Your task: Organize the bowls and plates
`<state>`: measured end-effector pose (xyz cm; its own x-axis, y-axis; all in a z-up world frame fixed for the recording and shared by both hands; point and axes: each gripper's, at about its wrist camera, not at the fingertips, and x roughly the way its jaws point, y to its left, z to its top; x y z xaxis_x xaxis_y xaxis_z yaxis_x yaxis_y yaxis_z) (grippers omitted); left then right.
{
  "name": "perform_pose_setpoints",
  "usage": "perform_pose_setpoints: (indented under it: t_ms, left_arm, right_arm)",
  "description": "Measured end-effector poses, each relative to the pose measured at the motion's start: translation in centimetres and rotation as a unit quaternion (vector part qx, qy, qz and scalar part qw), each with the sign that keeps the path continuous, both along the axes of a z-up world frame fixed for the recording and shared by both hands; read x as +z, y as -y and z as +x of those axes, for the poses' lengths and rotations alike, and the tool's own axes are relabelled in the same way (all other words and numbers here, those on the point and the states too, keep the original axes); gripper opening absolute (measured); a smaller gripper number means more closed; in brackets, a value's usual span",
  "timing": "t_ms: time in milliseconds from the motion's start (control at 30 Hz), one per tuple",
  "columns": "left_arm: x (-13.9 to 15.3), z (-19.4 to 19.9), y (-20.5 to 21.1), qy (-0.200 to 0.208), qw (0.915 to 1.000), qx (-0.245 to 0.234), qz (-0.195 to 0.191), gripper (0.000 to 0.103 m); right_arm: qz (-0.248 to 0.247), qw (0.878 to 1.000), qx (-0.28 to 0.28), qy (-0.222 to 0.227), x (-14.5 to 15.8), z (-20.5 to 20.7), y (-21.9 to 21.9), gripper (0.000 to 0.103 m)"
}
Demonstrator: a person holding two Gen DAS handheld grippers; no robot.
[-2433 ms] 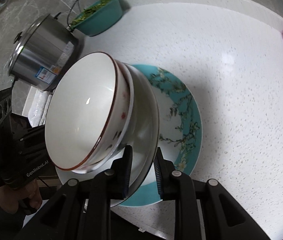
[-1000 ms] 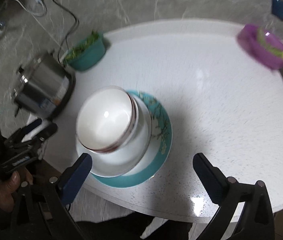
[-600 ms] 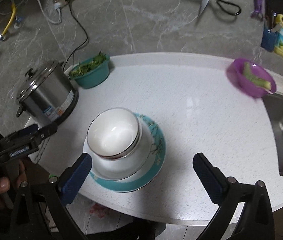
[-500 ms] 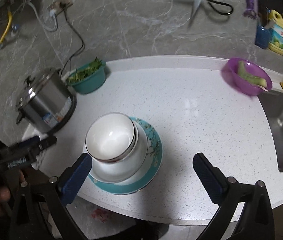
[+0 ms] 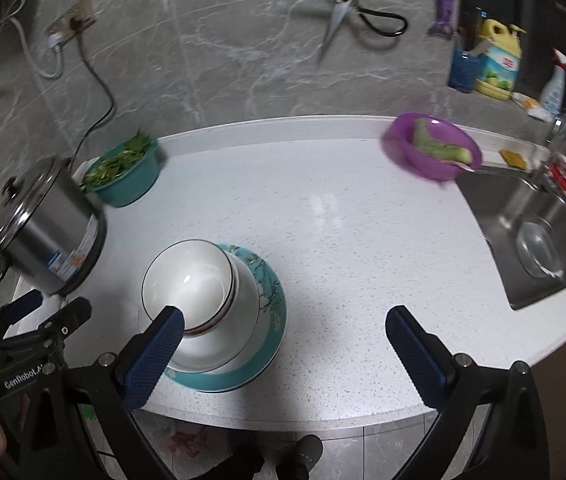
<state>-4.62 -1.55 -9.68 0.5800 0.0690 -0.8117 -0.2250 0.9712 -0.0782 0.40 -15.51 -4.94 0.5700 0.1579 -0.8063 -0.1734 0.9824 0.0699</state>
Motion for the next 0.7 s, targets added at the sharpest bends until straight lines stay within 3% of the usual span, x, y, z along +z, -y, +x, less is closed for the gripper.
perform_pose_setpoints:
  t_ms: [267,700]
  left_arm:
    - [0.5,-1.0,-0.9,0.01,0.9999,0.002,-0.013,0.098]
    - [1.5,-1.7,-0.6,0.017,0.9997,-0.002,-0.015,0.098]
  right_arm:
    - [-0.035,0.999,-0.013,0.013,0.8,-0.9,-2.2,0.103]
    - [-0.028,0.999,-0.007,0.015,1.6,-1.3,-3.0,0.103]
